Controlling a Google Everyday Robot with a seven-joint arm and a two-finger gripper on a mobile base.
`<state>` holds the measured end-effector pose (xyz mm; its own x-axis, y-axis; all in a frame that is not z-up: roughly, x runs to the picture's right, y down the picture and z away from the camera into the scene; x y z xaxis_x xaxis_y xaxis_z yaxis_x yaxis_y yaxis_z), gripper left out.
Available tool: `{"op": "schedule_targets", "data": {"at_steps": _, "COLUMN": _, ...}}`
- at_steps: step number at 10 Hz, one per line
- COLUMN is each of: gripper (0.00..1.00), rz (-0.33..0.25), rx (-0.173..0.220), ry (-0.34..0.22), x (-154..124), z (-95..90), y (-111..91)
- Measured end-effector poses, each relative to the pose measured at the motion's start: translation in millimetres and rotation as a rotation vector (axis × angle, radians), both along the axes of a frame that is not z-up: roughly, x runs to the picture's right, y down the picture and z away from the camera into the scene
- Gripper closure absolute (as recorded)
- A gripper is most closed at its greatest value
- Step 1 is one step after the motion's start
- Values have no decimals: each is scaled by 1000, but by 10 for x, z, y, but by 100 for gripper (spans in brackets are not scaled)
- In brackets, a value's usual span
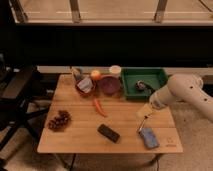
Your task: Place eraser in paper cup
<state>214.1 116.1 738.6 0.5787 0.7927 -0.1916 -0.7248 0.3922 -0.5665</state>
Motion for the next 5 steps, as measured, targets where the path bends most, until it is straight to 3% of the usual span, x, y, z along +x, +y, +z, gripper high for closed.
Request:
{"op": "schedule_targets", "data": {"at_steps": 2, "gripper": 20, "rz": -9, "rx": -56, "ry": -55, "x": -206, "z": 72, "y": 252}}
{"op": "schedule_targets", "data": {"at_steps": 5, "gripper": 20, "rz": -6, "rx": -54, "ry": -54, "x": -194, "z": 65, "y": 244}}
